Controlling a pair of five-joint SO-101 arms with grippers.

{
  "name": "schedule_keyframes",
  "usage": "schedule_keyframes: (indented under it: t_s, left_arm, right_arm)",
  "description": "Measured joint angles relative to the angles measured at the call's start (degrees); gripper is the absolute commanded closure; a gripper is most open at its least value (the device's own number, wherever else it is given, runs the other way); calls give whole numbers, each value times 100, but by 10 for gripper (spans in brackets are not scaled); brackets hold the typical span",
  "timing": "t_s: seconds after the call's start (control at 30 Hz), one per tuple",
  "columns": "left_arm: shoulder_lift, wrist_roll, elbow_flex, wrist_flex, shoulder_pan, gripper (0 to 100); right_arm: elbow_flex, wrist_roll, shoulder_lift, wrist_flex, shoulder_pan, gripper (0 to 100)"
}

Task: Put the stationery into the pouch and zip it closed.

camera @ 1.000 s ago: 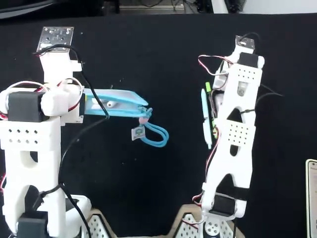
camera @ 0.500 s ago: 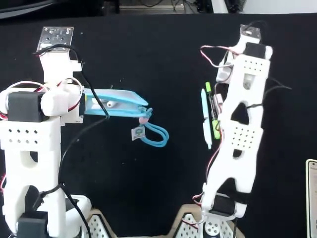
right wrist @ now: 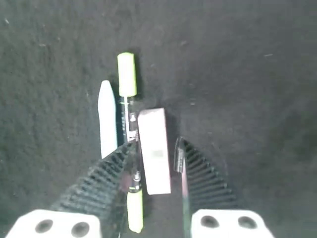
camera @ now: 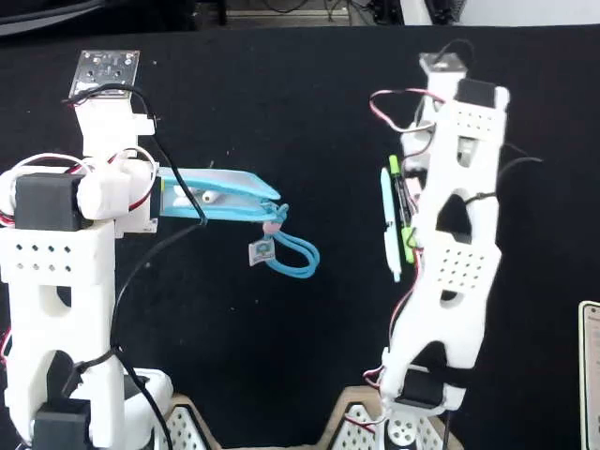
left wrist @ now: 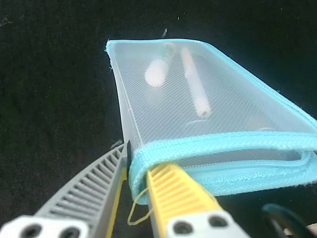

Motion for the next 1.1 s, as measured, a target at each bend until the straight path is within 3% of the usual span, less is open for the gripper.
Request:
schedule_keyframes:
  t_s: [0.3,0.47,0.67,0.83,0.97,1.1]
  left_arm:
    - [0,0,0,0,0,970]
    - [0,0,0,0,0,970]
    - [0,0,0,0,0,970]
    - [0,0,0,0,0,970]
    - [0,0,0,0,0,970]
    - [0,0,0,0,0,970]
  right_arm:
    - [0,44,70,-114,-167,885]
    - [88,563,185,-229,-149,883]
    - [88,712,545,-237,-105,815]
    - [88,809,624,-237,-79,861]
    - [88,949,624,-246,-9,989]
    - [-35,1055,730,-237,255,988]
